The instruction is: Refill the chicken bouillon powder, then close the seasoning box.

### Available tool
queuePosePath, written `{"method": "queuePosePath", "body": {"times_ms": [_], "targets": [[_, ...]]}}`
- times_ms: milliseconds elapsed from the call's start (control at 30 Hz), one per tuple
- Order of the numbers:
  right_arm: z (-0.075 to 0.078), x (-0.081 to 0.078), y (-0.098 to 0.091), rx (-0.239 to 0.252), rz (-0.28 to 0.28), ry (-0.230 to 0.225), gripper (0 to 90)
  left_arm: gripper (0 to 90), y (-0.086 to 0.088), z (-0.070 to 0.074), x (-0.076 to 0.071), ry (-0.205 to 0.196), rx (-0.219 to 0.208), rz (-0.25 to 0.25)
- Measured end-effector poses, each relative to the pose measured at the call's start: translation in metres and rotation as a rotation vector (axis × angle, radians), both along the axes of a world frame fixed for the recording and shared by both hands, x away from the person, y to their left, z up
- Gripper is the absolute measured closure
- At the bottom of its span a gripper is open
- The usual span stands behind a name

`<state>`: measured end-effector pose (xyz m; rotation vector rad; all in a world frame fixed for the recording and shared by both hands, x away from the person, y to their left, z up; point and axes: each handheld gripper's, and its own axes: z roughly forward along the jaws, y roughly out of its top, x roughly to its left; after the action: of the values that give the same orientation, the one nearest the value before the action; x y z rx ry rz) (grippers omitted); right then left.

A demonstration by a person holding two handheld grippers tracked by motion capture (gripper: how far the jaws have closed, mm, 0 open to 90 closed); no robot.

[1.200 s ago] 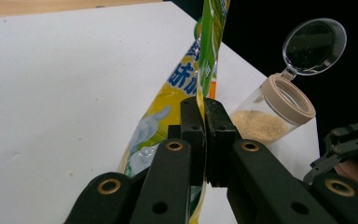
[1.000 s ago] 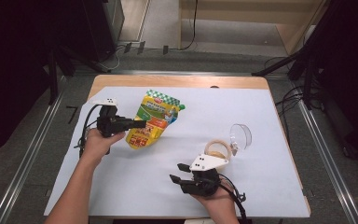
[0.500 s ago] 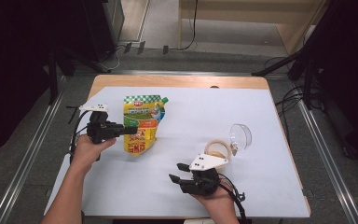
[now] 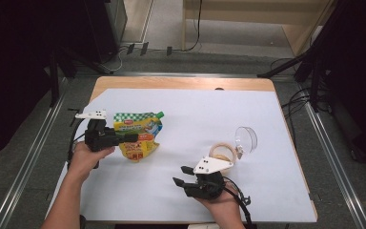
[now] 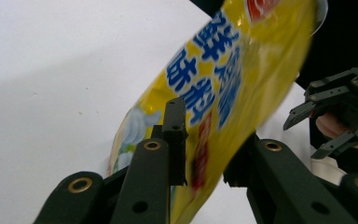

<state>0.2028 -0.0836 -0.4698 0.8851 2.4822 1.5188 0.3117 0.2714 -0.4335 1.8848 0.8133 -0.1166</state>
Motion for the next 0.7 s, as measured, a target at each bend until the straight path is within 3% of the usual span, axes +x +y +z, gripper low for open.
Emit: {"method": "queuePosePath", "body": {"times_ms": [200,300,500,700], "targets": [[0.000,0.001,-0.001,-0.002,-0.004,-0.003,54.5,66.3,0.002,0.010,-0.003,-0.035,-0.025,0.007],[0.000,0.002,-0.002,-0.006,-0.005,0.000,54.6,55.4,0.004,0.013,-0.004,-0.044,-0.029,0.030],[0.001,0.006,-0.001,-0.050,0.003,0.030,55.6,49.2,0.002,0.025,-0.004,-0.035,0.001,0.036],[0.005,0.008,-0.003,-0.056,0.014,0.040,56.5,46.5,0.000,0.038,-0.003,-0.030,0.050,0.061]]}}
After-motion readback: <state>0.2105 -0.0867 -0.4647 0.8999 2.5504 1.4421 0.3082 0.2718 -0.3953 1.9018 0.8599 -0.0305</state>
